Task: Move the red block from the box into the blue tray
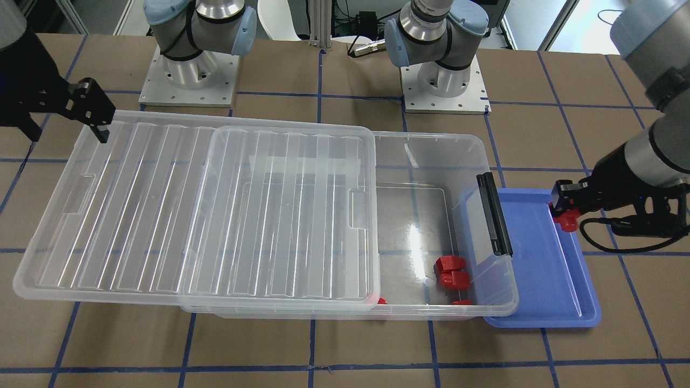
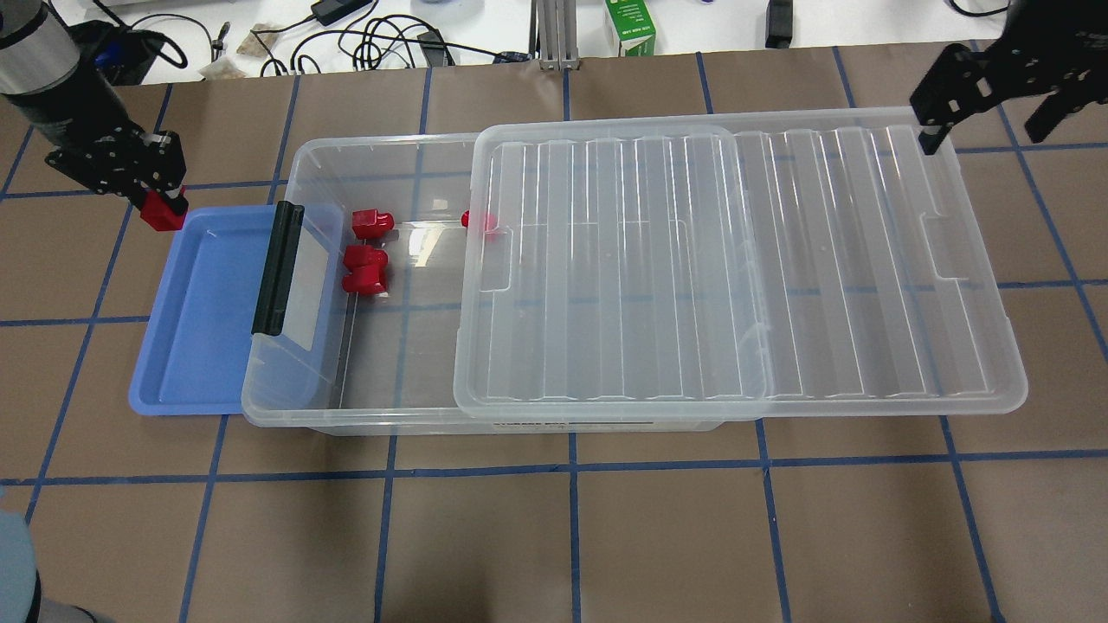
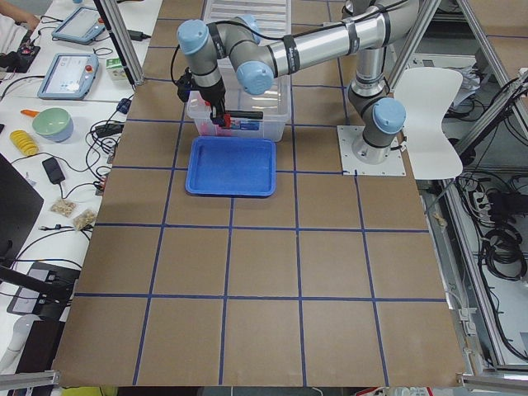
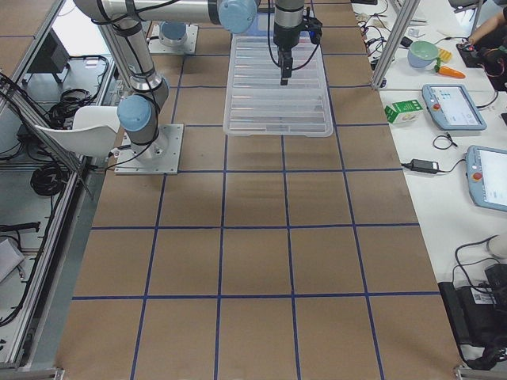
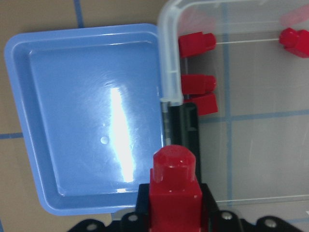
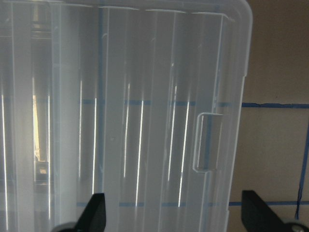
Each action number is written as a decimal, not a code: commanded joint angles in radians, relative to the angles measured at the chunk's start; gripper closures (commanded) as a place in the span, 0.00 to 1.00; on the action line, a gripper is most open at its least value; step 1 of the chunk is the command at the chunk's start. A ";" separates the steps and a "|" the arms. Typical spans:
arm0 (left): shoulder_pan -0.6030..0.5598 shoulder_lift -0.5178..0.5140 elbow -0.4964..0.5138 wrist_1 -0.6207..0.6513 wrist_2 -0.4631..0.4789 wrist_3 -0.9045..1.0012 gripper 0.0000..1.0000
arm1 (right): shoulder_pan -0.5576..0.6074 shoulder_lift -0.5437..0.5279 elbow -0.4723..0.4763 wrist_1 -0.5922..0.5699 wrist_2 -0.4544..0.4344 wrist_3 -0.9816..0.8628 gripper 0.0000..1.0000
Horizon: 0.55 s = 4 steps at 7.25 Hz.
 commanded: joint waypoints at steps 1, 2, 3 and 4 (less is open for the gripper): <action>0.037 -0.075 -0.091 0.155 -0.003 0.014 1.00 | -0.163 -0.016 0.001 0.020 -0.003 -0.279 0.00; 0.037 -0.101 -0.151 0.254 -0.003 0.014 1.00 | -0.223 -0.015 0.005 0.017 -0.001 -0.358 0.00; 0.037 -0.124 -0.200 0.330 -0.003 0.007 1.00 | -0.272 -0.015 0.014 0.016 0.003 -0.389 0.00; 0.037 -0.138 -0.237 0.356 -0.003 0.004 1.00 | -0.303 -0.013 0.016 0.010 0.011 -0.406 0.00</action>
